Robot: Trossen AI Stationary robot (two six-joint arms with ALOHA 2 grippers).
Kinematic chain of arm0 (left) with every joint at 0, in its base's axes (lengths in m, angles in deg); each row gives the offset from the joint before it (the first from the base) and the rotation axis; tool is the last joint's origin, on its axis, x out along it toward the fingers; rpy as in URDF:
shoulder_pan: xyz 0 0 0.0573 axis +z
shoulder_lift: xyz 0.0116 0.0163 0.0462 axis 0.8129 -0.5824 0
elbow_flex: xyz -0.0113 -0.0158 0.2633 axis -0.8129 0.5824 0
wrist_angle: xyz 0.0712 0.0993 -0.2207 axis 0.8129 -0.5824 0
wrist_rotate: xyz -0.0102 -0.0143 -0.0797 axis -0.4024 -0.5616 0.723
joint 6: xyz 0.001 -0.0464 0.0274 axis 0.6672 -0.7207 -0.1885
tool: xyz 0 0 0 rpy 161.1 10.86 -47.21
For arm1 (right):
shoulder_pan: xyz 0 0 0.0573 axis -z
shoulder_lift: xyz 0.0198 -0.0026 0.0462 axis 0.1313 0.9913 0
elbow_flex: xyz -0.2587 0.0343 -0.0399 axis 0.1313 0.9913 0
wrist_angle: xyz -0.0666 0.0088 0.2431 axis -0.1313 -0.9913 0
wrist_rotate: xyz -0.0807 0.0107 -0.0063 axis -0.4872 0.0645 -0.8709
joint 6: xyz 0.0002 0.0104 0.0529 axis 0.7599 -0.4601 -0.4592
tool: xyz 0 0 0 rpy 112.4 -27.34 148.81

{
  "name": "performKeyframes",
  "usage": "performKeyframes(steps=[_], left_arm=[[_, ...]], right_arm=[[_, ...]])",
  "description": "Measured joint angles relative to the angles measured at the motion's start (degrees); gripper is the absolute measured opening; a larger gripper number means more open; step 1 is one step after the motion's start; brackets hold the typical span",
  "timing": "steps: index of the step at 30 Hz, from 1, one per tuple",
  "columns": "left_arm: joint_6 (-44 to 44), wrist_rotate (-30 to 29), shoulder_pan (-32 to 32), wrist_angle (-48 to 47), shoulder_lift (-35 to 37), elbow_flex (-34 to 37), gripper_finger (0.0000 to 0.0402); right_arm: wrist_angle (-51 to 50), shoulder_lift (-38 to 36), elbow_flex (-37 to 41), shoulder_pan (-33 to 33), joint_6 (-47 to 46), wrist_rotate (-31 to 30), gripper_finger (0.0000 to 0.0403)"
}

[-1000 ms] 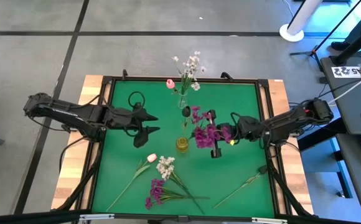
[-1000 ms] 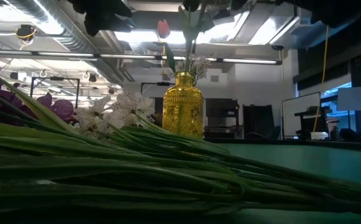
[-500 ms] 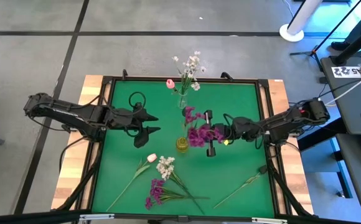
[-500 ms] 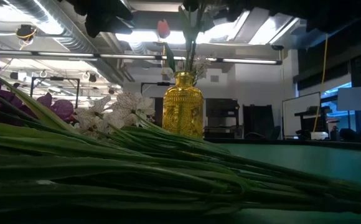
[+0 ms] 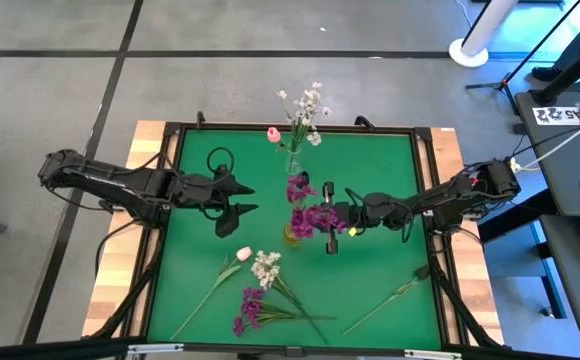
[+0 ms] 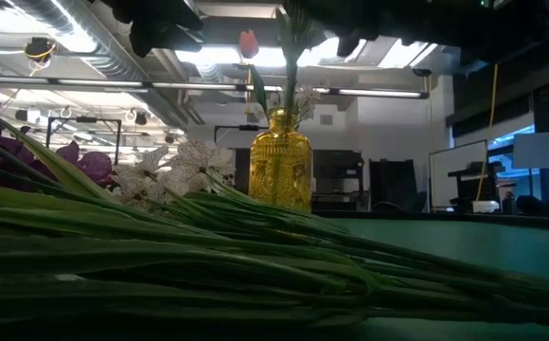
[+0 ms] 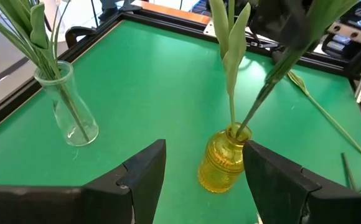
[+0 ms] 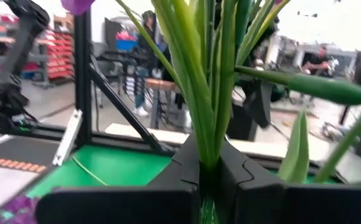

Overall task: Sort flowers into vase by color
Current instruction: Put the right violet flower into the yellow transparent vase

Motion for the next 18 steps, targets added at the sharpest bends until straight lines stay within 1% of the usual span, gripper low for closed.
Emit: performKeyframes(steps=[6,15,18], left_arm=[[0.0,0.0,0.0,0.0,0.0,0.0,0.0208],[0.0,0.0,0.0,0.0,0.0,0.0,0.0208],[0.0,0.0,0.0,-0.1,0.0,0.0,0.0208]], right_arm=[[-5.9,0.0,0.0,-0.1,-1.1,-4.1,0.0028],[-6.2,0.0,0.0,-0.1,-1.4,-4.0,0.0032],[-6.2,0.0,0.0,-0.1,-1.4,-3.9,0.0047]])
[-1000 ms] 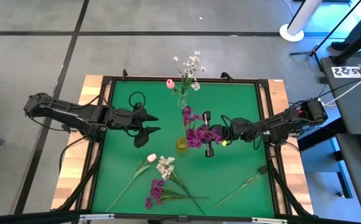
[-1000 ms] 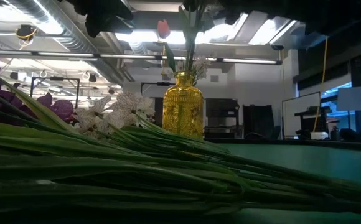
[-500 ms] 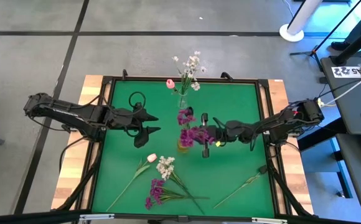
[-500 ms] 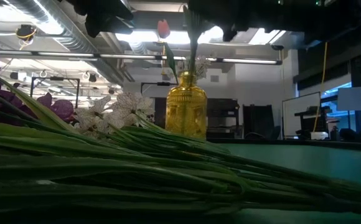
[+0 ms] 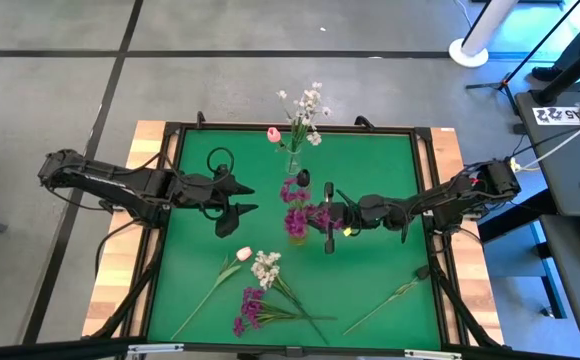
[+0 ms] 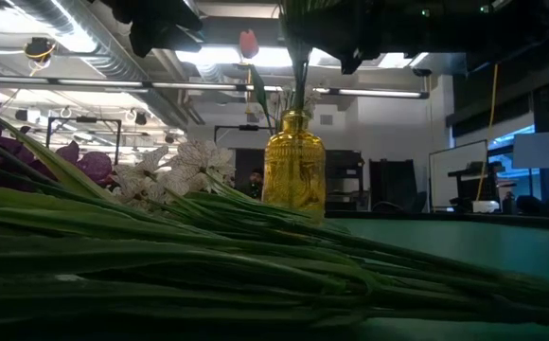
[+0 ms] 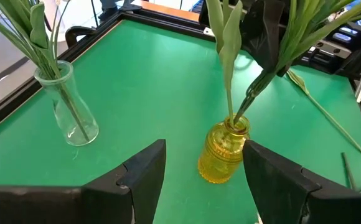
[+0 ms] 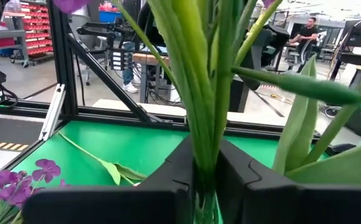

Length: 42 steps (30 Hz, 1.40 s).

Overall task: Sort flowers into vase by color
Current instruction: Put the right violet flower into the yellow transparent vase, then put the pink flower into the transparent vase

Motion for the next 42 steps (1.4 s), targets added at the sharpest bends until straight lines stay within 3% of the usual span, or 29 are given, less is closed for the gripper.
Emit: performKeyframes(steps=[9,17,30,38,42], left_arm=[[0.0,0.0,0.0,-0.1,0.0,0.0,0.0208],[0.0,0.0,0.0,-0.8,0.0,0.0,0.0208],[-0.2,0.0,0.0,-1.7,0.0,0.0,0.0208],[-0.2,0.0,0.0,-1.7,0.0,0.0,0.0208],[-0.1,0.1,0.0,-1.9,0.0,0.0,0.0208]], right_arm=[[0.0,-0.2,0.0,0.0,0.0,-1.4,0.0151],[-5.7,-2.0,0.0,-0.1,-0.9,-1.5,0.0196],[-28.1,-14.9,0.0,-0.1,-4.6,-1.5,0.0223],[-51.3,-23.5,0.0,-0.1,-13.3,-2.0,0.0228],[-61.8,-26.5,0.0,-0.1,-19.6,1.8,0.0228]])
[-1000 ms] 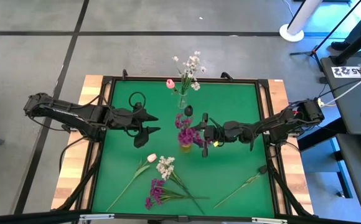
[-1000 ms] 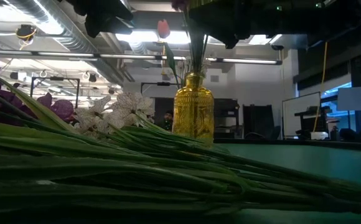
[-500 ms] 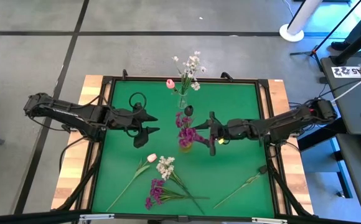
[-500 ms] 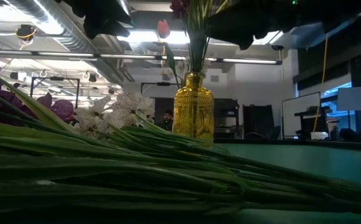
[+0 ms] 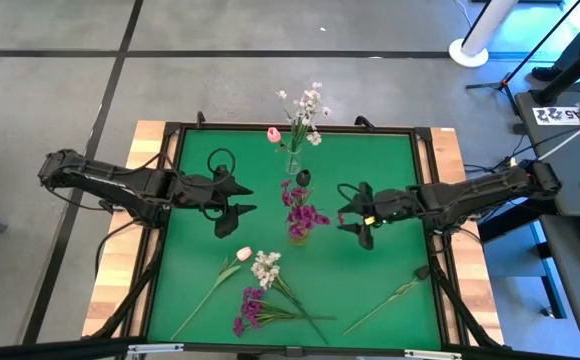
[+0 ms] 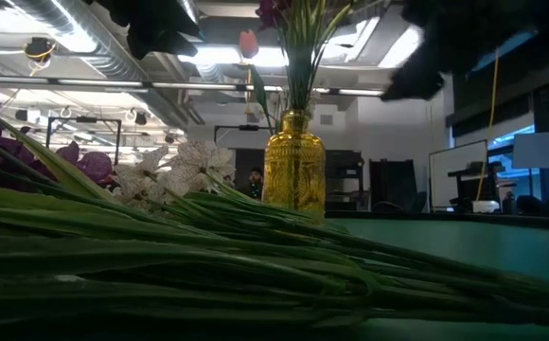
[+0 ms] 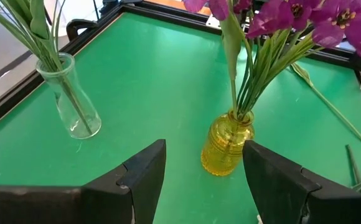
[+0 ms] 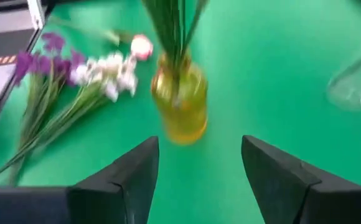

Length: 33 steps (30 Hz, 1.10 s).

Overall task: Sort flowers into vase by color
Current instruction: Put the pink flower into the transparent vase

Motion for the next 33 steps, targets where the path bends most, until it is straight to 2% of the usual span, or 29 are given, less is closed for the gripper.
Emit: performKeyframes(steps=[6,9,16,18,24,29,33], left_arm=[[-3.6,6.0,-1.0,-5.5,0.0,0.0,0.0208],[-8.3,7.5,-4.4,-11.9,-0.4,0.0,0.0207],[-28.1,7.7,-12.4,-24.5,-4.0,0.0,0.0196],[-31.0,8.7,-14.8,-25.1,-6.0,0.0,0.0197],[-40.4,17.3,-22.1,-25.4,-13.8,0.0,0.0202],[-47.3,17.9,-26.2,-25.3,-19.9,0.0,0.0207],[-50.3,18.0,-27.6,-20.9,-23.8,0.0,0.0208]], right_arm=[[-10.3,-0.6,0.0,-1.1,-8.6,4.5,0.0228],[-11.4,-0.3,0.0,-3.2,-8.9,2.9,0.0226],[-11.5,-0.3,0.0,-6.5,-8.9,-3.8,0.0221],[-11.4,-0.3,0.0,-6.5,-8.9,-4.2,0.0221],[-9.0,-0.3,0.0,-6.5,-8.4,-3.6,0.0221],[-8.5,-0.3,0.0,-6.5,-7.9,-4.3,0.0221],[-8.6,-0.3,0.0,-6.4,-7.9,-4.3,0.0221]])
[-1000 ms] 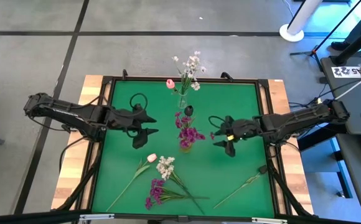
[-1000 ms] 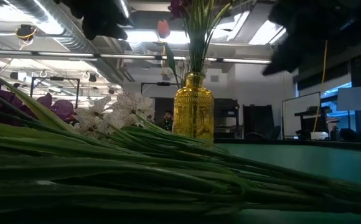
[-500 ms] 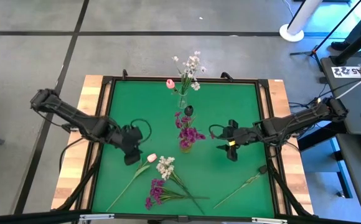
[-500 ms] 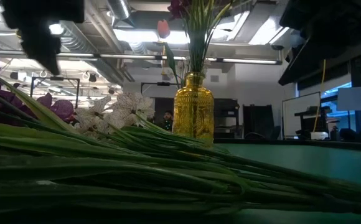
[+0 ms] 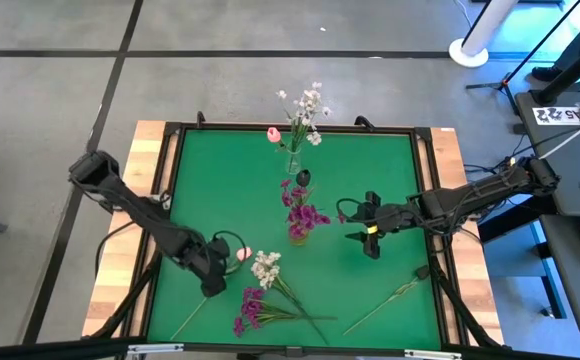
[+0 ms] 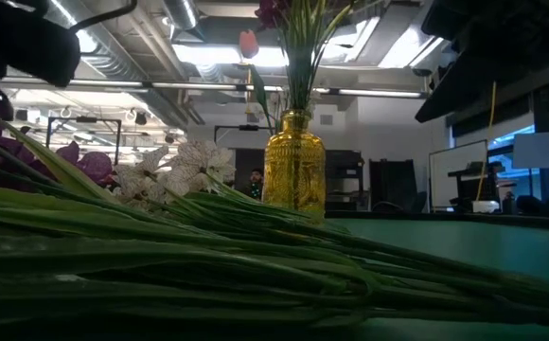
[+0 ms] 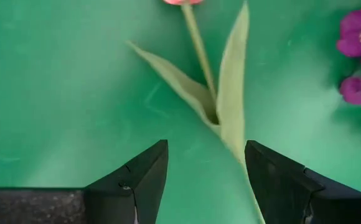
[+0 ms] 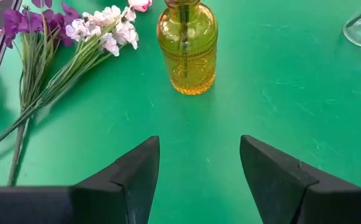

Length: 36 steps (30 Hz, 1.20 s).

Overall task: Sort flowers into vase by color
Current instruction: Put the pink flower into the transparent vase

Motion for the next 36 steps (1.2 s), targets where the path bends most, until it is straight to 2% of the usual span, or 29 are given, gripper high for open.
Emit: performKeyframes(steps=[5,24,29,36], left_arm=[[-1.0,1.0,-1.5,4.7,-3.2,0.0,0.0208],[-4.1,0.7,-2.8,4.9,-9.6,-0.1,0.0205],[-4.0,1.3,-2.7,4.3,-9.6,-0.1,0.0169],[-4.0,1.7,-2.0,3.7,-9.6,0.0,0.0083]], right_arm=[[0.7,0.0,0.0,0.0,0.0,0.0,0.0221],[4.1,0.0,0.0,0.0,0.9,0.0,0.0221],[7.5,0.0,0.0,0.0,1.0,0.1,0.0221],[19.2,0.0,0.0,0.0,2.5,3.1,0.0221]])
